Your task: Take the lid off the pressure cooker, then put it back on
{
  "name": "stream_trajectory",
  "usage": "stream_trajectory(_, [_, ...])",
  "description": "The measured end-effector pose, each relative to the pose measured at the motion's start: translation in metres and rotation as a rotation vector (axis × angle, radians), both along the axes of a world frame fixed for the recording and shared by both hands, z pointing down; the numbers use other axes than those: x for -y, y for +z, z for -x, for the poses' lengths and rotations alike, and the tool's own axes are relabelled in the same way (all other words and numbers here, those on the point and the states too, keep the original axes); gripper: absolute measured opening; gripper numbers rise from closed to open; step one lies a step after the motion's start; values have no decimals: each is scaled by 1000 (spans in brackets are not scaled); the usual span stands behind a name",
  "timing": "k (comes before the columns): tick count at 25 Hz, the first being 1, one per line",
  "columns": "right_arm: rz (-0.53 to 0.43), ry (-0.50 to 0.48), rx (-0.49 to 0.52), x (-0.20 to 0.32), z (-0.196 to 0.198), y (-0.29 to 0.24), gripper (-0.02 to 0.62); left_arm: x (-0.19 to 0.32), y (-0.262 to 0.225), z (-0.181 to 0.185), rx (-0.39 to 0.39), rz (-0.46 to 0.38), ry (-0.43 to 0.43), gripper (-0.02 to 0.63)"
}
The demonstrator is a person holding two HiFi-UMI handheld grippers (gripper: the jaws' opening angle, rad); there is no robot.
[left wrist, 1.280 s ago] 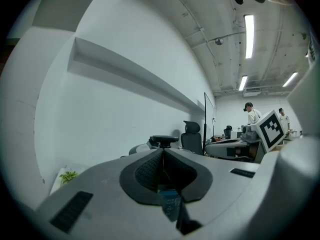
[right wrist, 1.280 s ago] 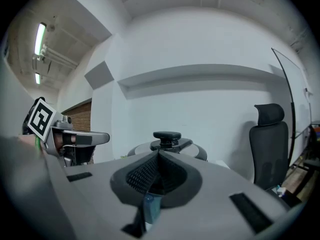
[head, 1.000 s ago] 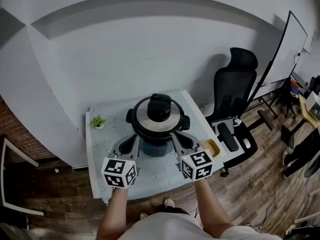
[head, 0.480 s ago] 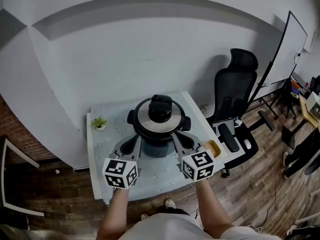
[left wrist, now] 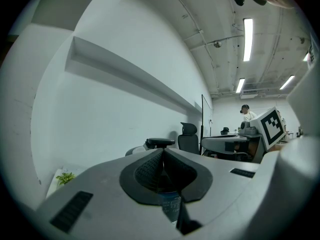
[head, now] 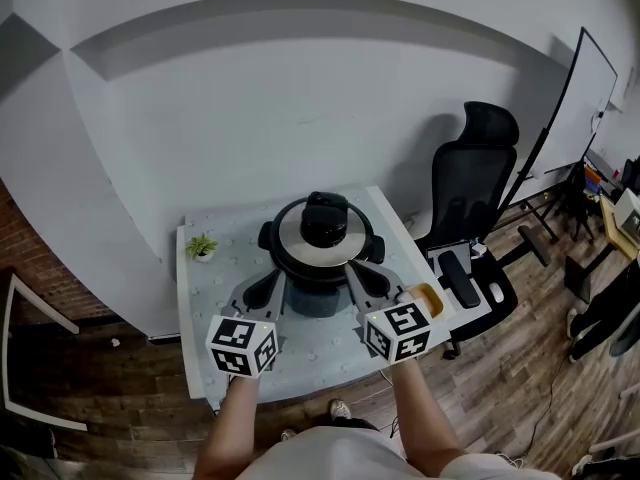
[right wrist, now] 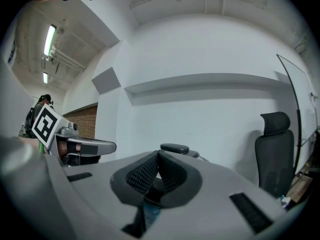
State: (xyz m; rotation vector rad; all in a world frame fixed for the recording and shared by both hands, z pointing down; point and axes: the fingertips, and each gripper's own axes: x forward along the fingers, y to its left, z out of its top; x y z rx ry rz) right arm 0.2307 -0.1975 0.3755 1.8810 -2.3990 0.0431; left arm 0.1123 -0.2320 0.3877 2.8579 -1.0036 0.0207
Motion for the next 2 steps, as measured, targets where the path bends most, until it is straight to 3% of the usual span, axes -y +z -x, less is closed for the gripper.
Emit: stream_trajectory(2, [-2, -2, 0, 0, 1, -1, 0, 0, -1, 0, -2, -1, -1, 14])
